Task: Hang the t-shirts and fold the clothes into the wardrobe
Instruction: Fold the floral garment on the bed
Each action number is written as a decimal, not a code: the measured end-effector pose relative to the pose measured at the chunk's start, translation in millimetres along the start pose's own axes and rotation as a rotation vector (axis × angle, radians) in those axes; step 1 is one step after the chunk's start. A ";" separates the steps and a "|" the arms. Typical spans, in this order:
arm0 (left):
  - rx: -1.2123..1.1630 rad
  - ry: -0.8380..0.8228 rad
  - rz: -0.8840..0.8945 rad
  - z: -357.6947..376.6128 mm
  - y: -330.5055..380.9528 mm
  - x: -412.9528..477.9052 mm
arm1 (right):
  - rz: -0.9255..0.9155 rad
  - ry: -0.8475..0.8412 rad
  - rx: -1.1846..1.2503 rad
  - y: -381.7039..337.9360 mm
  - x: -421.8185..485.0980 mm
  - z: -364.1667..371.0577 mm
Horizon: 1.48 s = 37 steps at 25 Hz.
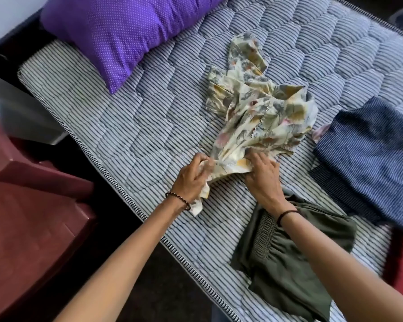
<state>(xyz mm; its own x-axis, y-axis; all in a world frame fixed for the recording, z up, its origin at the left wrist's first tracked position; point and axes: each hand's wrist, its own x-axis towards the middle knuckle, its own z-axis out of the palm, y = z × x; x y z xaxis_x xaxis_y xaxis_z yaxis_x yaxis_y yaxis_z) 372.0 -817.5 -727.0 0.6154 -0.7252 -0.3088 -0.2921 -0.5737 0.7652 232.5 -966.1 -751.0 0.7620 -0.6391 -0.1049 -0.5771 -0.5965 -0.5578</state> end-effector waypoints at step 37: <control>0.061 -0.001 -0.162 34.0 22.8 21.4 | 0.266 0.006 0.228 -4.6 7.3 -9.8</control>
<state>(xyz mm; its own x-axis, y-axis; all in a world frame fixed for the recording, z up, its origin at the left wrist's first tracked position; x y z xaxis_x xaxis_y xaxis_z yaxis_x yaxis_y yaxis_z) 353.6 -859.0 -735.3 0.6575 -0.6215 -0.4259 -0.2331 -0.7054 0.6694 237.8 -972.8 -741.2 0.5920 -0.7606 -0.2666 -0.6739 -0.2857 -0.6813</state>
